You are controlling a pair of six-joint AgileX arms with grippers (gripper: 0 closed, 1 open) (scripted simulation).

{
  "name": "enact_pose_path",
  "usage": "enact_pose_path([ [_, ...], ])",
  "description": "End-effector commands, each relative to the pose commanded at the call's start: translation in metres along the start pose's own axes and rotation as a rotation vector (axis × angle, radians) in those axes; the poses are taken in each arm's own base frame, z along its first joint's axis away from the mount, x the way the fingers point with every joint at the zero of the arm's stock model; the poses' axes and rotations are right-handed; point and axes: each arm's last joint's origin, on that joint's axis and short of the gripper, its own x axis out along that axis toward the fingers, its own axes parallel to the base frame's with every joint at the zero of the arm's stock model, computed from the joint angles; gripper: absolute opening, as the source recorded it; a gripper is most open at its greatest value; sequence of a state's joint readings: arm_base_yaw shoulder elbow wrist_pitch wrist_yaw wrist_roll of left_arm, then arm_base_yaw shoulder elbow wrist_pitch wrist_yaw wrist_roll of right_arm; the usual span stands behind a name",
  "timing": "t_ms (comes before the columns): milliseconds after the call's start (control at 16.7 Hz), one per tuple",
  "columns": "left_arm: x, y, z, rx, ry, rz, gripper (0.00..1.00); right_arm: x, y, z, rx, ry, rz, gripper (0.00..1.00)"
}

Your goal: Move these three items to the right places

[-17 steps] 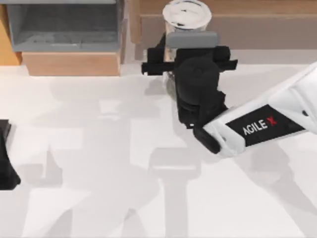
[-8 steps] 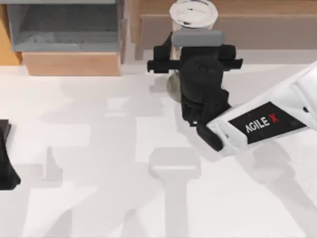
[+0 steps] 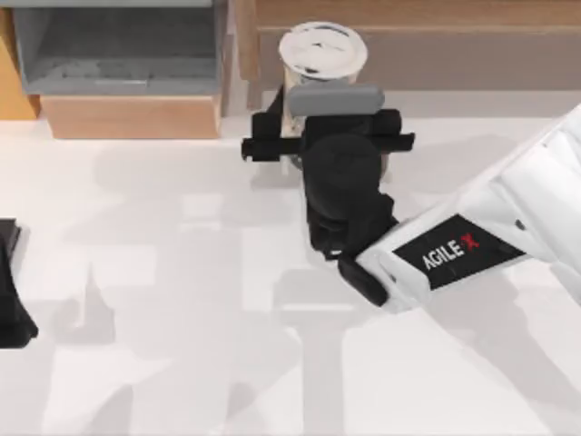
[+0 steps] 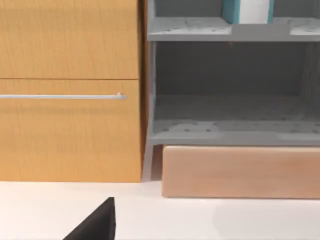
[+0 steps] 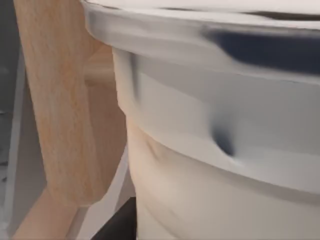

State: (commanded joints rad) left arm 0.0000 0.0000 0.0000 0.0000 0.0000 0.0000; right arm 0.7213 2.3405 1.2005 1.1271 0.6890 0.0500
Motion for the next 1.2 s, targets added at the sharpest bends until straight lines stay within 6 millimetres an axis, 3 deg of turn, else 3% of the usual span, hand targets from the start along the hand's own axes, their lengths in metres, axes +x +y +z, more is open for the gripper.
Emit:
enact_pose_path([
  [240, 0.000, 0.000, 0.000, 0.000, 0.000, 0.000, 1.00, 0.021, -0.028, -0.008, -0.039, -0.006, -0.069, 0.00],
  [480, 0.000, 0.000, 0.000, 0.000, 0.000, 0.000, 1.00, 0.022, -0.029, -0.009, -0.042, -0.007, -0.072, 0.00],
  [1200, 0.000, 0.000, 0.000, 0.000, 0.000, 0.000, 1.00, 0.022, -0.029, -0.009, -0.042, -0.007, -0.072, 0.90],
])
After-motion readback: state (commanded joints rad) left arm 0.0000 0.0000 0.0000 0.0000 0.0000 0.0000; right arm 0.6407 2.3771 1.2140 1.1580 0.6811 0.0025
